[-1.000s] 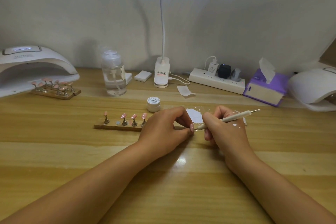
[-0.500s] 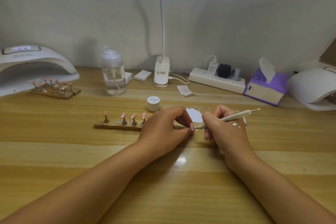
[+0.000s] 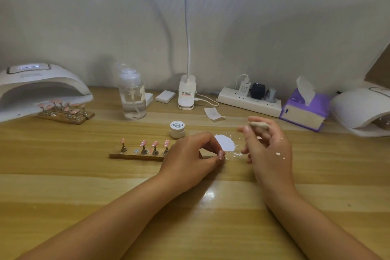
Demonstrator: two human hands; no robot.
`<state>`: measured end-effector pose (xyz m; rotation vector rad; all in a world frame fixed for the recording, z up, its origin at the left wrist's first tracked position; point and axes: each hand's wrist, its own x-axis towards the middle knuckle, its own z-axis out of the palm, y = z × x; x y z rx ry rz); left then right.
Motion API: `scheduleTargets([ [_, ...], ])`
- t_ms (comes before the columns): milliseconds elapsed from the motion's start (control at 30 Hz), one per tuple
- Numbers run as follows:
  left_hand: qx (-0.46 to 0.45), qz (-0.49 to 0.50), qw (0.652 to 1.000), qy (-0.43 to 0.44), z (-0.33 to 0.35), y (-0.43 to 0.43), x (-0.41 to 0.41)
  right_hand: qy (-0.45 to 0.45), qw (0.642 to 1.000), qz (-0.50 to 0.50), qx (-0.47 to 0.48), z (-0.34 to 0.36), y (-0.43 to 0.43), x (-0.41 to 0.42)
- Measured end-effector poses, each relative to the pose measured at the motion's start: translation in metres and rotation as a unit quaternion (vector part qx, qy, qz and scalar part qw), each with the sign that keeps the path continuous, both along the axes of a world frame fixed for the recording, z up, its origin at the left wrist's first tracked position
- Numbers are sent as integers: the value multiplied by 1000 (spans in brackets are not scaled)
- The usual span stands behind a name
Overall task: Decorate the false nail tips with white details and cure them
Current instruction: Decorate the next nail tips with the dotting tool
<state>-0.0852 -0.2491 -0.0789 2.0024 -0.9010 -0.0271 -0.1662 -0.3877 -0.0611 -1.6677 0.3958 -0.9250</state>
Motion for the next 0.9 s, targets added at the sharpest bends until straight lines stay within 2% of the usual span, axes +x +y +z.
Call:
scheduleTargets([
  [167,14,7,1000,2,-1,0,1,-17,998,10,67,0,-4,2],
  [300,26,10,1000,0,-1,0,0,-46,994,-34,98,-1,-8,2],
  [500,35,15,999,-3,-3,-1,1,-84,960,-64,259,2,-17,6],
  [700,37,21,999,-11,-4,-2,1,-50,971,-42,231,-1,-17,5],
  [900,44,23,999,-20,-4,-1,1,30,990,-26,133,-1,-16,6],
])
